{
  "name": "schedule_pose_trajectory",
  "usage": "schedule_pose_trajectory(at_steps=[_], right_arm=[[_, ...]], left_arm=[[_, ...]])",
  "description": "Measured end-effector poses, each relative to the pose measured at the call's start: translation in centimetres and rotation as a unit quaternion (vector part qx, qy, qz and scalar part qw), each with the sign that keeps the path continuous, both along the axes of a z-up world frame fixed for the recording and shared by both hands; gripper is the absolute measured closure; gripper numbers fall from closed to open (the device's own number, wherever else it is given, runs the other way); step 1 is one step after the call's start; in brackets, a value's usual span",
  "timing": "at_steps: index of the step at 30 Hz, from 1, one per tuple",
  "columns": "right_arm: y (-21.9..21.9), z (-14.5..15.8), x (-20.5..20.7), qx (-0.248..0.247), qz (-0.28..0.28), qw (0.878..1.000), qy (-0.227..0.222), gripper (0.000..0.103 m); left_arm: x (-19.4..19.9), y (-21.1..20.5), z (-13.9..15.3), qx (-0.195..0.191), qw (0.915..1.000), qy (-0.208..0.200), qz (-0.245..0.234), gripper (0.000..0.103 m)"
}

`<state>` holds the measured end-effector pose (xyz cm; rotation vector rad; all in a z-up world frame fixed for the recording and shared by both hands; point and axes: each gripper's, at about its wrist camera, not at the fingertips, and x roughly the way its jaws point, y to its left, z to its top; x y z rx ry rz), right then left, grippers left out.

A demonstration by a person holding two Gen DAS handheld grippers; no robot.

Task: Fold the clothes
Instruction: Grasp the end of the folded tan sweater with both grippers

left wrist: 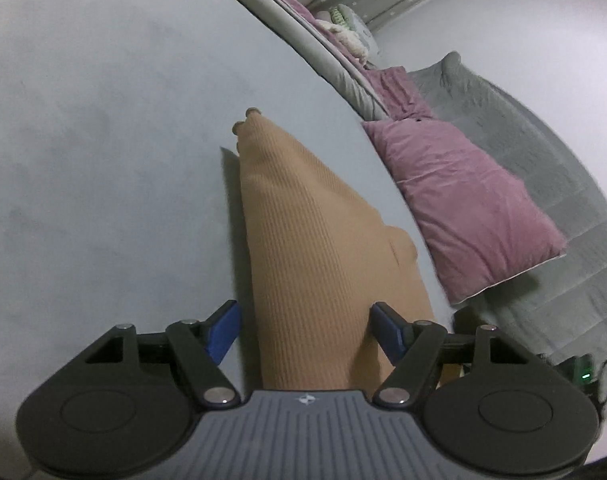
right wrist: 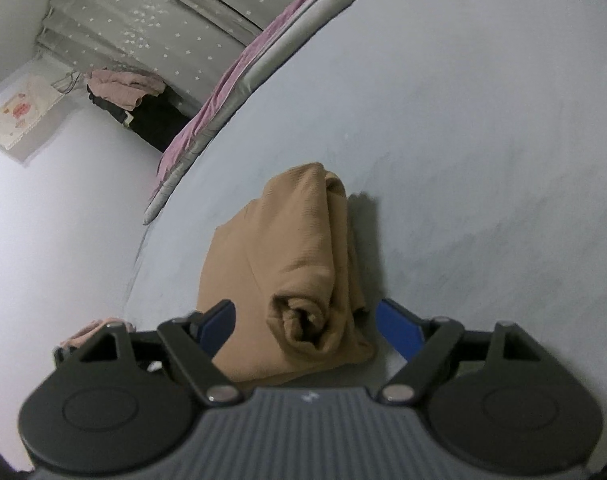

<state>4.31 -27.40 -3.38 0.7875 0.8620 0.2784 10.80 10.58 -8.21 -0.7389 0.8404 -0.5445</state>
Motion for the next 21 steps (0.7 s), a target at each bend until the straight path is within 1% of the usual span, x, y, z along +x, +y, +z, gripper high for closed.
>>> schedule_pose_trajectory(at_steps=[4,9,14,18,21], right_arm=[[0.0,-1.6,1.2,0.023,-0.008,1.0,0.016,0.022],[0.2,-3.7,2.8,0.058,-0.018,0.998,0.016,0.024],[1.2,-4.2,4.1,0.063,-0.023,0.998,0.002,0.029],[1.9,-4.6,5.2,0.066,-0.027,0.997,-0.009,0.036],[2.5,-4.9,5.9,0.068,-0.03,0.997,-0.016,0.039]], left_arm=[[0.7,-0.6,-0.6,-0.016,0.9998,-0.009,-0.002,0.033],[1.0,-1.0,-1.3,-0.031,0.9993,-0.02,0.007,0.034],[0.7,-1.1,-1.7,-0.037,0.9987,-0.027,0.023,0.034],[0.5,-1.1,-1.9,-0.038,0.9981,-0.032,0.035,0.035],[0.5,-1.1,-2.0,-0.04,0.9976,-0.035,0.044,0.038]])
